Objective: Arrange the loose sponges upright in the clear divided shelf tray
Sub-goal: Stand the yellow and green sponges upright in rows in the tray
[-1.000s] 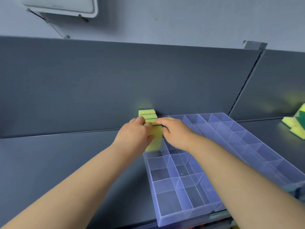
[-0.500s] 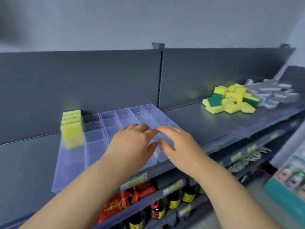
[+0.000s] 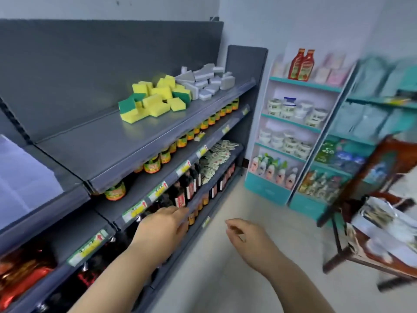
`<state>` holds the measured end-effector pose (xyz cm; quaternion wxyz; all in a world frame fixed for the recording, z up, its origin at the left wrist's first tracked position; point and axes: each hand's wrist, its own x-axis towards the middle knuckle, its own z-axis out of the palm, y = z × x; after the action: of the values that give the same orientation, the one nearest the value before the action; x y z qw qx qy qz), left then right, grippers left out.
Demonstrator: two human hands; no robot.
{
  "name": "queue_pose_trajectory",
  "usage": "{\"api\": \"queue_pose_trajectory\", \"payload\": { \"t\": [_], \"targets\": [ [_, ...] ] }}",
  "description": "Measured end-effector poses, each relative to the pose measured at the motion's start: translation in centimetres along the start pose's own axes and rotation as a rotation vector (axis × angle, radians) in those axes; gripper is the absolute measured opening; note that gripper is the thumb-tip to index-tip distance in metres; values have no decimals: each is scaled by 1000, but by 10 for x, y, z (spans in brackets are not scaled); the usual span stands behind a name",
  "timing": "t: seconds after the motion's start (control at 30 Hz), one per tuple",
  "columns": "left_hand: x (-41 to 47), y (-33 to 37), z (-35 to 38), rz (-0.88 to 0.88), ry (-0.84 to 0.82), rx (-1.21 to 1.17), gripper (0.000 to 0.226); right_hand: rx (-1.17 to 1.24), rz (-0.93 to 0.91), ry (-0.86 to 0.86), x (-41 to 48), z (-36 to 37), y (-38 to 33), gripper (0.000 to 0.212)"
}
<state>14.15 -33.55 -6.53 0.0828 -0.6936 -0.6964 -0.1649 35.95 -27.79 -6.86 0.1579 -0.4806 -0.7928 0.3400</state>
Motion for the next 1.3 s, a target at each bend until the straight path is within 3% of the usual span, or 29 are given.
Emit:
{"api": "queue_pose_trajectory", "payload": {
  "t": [0.2,0.3,0.53,0.67,0.77,1.0,1.3],
  "targets": [
    [45,5,33,-17,-100,-15,29,-15,17,-71,47,-12,39,31],
    [82,-8,48,-51,-46,-18,21,-39,-38,-88,96,-21,44,32],
    [220,-59,68,-134,99,-30,39,-164,-175,-87,245,-93,31,35],
    [307,-76,66,-157,236,-18,42,-148,-205,-19,323,-141,26,34],
    [356,-90,72,-154,234,47,42,-101,-240,33,374,-156,29,33],
    [413,-119,96,-354,122,174,37,5,-361,-67,489,-151,20,32],
    [495,-148,108,-654,118,281,40,-40,-711,-262,644,-151,-29,34]
  ]
}}
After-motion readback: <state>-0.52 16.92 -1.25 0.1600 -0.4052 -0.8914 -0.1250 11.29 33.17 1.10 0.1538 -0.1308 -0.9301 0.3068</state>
